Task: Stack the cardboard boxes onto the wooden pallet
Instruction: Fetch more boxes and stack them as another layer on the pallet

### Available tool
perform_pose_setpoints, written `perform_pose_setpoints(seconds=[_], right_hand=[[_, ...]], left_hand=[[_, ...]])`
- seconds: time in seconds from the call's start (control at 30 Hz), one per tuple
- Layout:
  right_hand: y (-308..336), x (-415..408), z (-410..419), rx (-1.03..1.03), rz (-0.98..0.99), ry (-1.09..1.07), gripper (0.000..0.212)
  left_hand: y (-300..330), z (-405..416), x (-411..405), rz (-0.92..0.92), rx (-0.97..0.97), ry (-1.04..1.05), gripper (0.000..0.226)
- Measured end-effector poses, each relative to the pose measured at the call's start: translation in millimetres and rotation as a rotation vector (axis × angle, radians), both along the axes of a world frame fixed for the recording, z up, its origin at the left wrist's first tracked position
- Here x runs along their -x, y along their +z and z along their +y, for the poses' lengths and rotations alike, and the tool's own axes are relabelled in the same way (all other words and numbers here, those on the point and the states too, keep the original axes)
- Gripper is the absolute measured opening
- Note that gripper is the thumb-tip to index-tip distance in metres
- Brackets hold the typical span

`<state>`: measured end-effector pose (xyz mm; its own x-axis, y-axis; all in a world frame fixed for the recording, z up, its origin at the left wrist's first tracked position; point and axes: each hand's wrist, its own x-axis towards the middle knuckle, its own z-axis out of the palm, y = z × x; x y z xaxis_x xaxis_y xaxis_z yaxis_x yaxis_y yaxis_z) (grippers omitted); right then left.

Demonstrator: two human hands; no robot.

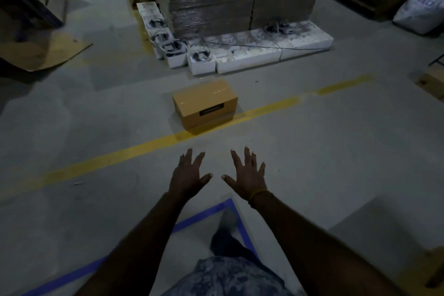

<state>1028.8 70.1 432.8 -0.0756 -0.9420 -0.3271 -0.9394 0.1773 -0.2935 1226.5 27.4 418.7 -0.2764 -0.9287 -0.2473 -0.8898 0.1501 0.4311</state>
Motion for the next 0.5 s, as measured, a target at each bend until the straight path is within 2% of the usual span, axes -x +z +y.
perform_pose_setpoints(seconds=[0.23,0.5], right_hand=[[-19,-10,-118,-0.020,0.000,0.010,0.086],[-30,5,-272,-0.076,-0.047,-0.006,0.087]], left_hand=[[-13,-114,-16,-0.063,0.018,-0.013,0.081],[-21,-269,-5,-0.147,-0.058,-0.050,0.083]])
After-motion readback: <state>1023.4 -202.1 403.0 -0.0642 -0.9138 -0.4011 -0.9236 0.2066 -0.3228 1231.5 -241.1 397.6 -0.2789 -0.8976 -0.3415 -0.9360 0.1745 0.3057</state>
